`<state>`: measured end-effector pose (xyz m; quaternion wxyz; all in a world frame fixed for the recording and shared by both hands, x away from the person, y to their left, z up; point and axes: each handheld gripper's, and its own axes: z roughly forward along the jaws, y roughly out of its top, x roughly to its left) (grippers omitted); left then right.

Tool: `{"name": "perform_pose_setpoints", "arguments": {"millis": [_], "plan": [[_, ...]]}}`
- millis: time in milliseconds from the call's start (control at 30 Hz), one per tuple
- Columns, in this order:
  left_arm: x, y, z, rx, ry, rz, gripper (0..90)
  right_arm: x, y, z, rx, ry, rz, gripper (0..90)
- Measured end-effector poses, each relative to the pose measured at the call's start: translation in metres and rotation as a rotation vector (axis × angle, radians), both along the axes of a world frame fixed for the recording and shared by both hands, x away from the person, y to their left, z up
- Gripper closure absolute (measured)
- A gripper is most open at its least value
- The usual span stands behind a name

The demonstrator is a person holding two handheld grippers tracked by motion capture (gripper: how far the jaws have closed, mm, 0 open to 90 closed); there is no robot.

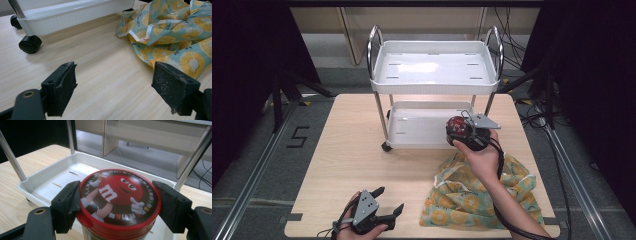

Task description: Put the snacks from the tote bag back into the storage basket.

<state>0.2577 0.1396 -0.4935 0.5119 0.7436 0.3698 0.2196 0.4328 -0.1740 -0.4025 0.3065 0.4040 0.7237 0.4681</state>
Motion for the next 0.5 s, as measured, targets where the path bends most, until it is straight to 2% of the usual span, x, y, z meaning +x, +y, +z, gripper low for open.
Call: {"name": "perform_pose_setpoints", "arguments": {"millis": [33,133,233,367,500], "plan": [[0.0,-0.0002,-0.0001,-0.003,0.002,0.0,18.6,-0.0017,0.0007,0.0006,0.006,0.016,-0.019,26.8],[-0.0001,0.0001,0.0,0.001,0.0,0.0,18.6,-0.0006,0.0018,-0.0001,0.012,0.025,-0.018,26.9],[-0.0001,0.0006,0.0003,0.007,0.0,0.0,18.6,0.0006,0.002,-0.001,0.008,0.01,-0.024,26.9],[-0.0001,-0.0001,0.0,0.0,0.0,0.0,18.6,0.0019,0.0025,-0.0014,0.008,0.012,-0.02,26.8],[0.0006,0.0015,0.0009,0.026,-0.015,-0.016,18.6,0.0031,0.0042,-0.0025,0.006,0.013,-0.026,26.9]]}}
